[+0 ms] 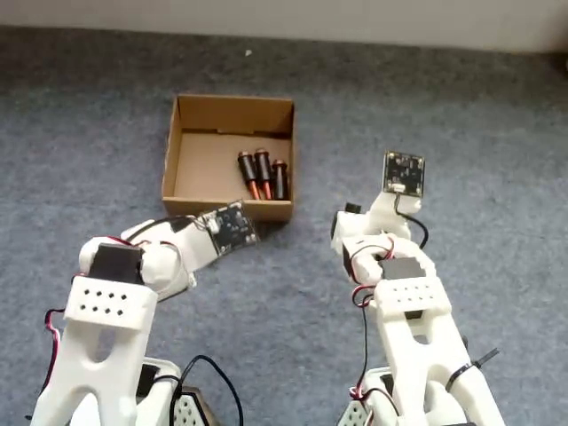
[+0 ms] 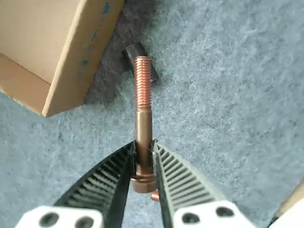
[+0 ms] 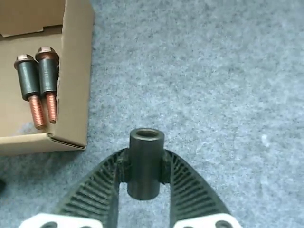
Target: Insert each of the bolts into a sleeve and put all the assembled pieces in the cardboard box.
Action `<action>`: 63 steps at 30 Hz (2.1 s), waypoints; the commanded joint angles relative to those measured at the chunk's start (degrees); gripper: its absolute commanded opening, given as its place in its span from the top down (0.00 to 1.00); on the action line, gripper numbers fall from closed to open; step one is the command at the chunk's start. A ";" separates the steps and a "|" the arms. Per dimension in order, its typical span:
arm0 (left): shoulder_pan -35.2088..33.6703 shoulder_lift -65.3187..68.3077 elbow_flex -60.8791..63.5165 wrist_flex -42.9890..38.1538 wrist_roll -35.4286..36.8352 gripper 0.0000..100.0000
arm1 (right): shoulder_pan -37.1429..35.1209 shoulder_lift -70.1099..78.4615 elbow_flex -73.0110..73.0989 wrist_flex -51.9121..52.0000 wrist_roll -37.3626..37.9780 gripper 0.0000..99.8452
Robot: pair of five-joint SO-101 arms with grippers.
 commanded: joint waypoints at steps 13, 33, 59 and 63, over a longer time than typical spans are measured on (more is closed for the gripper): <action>-3.03 1.80 -0.84 -1.23 -6.51 0.83 | 0.66 -1.71 -0.22 -1.19 0.62 1.00; -2.59 2.15 -0.13 -4.22 64.97 0.83 | 0.66 -1.71 -0.22 -1.19 0.62 1.00; 3.38 2.33 14.46 -4.40 85.27 0.97 | 0.66 -1.71 -0.22 -1.19 0.62 1.00; 3.38 2.33 16.22 -6.77 85.27 0.98 | 0.66 -1.71 -0.22 -1.19 0.62 1.00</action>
